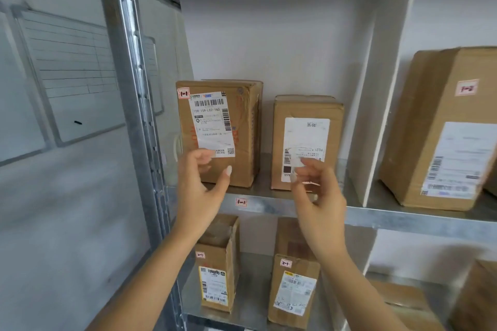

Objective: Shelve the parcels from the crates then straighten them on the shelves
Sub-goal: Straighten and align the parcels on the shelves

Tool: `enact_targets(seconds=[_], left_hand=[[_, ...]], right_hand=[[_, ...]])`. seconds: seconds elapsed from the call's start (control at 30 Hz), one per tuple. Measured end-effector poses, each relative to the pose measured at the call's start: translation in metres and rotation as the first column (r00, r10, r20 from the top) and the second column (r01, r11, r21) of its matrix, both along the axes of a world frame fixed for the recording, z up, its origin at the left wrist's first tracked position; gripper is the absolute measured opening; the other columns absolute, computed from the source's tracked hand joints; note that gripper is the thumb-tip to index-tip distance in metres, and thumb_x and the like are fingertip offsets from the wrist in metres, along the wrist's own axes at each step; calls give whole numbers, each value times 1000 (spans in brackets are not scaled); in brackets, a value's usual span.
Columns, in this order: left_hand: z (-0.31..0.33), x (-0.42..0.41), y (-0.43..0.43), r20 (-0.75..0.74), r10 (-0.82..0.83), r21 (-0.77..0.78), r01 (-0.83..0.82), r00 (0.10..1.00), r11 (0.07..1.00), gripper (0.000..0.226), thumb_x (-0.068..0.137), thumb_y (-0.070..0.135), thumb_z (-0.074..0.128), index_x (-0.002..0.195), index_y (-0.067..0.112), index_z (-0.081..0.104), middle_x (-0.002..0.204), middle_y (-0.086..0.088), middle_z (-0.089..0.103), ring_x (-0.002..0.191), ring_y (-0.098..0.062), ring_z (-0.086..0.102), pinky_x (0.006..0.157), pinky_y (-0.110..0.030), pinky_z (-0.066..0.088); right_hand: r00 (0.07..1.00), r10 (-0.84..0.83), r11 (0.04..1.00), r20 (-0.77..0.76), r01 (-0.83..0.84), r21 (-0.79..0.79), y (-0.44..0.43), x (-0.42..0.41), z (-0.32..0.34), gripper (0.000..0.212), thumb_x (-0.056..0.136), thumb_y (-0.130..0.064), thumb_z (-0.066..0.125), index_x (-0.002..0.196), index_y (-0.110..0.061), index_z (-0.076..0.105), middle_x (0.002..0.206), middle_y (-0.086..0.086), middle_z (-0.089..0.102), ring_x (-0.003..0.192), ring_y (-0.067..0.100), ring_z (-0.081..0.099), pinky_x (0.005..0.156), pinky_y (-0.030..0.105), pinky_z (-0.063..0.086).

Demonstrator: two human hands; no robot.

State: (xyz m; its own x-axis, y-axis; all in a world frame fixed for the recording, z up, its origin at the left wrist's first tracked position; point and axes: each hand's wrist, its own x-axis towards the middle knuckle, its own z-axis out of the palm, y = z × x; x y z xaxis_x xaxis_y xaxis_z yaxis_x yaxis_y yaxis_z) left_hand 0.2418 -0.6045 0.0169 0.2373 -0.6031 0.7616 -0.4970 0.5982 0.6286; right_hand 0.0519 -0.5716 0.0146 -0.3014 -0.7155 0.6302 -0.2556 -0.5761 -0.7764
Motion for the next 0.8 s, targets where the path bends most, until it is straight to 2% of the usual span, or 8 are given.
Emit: enact_targets(seconds=[0.07,0.17,0.3,0.37,0.53,0.63,0.7,0.8], left_hand=[[7,-23,4,-11,-165,66,165,986,984,30,86,16,66,114,16,54,111,5,59,105,-8,57,94,-20,47],[10,-56,5,-99,-379,185,391,920,901,32,95,24,52,127,26,50,130,7,56,119,2,51,104,-17,40],[2,-86,-2,-226,-475,283,524,850,803,46,94,55,31,138,44,28,150,15,34,137,0,31,118,-33,25],[1,-93,-5,-273,-485,302,553,831,777,55,90,61,27,142,44,24,152,17,30,139,-1,28,119,-37,22],[-2,-95,-10,-289,-496,293,569,819,769,63,86,64,26,145,41,24,153,16,29,140,0,27,119,-39,21],[-2,-94,-11,-271,-490,278,555,829,784,64,87,59,28,146,36,25,152,17,29,137,3,28,118,-27,22],[0,-96,-5,-257,-417,194,470,872,861,55,90,52,38,139,26,36,141,13,36,127,6,36,103,-4,29],[-1,-102,5,-277,-375,32,398,885,917,37,87,42,56,112,17,47,115,5,43,106,3,46,84,-2,37]], right_hand=[[992,-127,991,20,127,-28,-2,-15,-1,34,90,-8,63,117,-26,53,116,-6,57,108,8,54,85,19,47],[967,-250,967,-52,253,42,-8,-28,-1,46,91,-14,62,133,-23,45,138,-4,39,130,11,31,102,27,30],[997,-76,983,9,73,170,-8,-34,4,52,101,-35,41,151,-29,27,153,-16,30,137,-2,27,106,11,25],[999,-9,980,35,2,198,-8,-33,5,51,102,-40,34,151,-28,28,151,-18,33,132,-8,27,95,-3,23],[1000,-11,979,13,8,205,-12,-32,5,51,102,-43,30,150,-26,31,152,-12,37,136,-2,31,112,20,28],[1000,-10,978,7,8,207,-7,-33,6,51,101,-43,31,150,-27,32,151,-15,37,135,-4,31,105,10,26],[999,-31,983,18,27,182,3,-37,5,49,101,-41,34,148,-27,37,145,-20,41,130,-8,36,97,-3,27],[991,-130,984,-8,130,119,23,-49,-1,36,99,-34,45,134,-30,54,129,-22,56,117,-10,51,89,-2,38]])
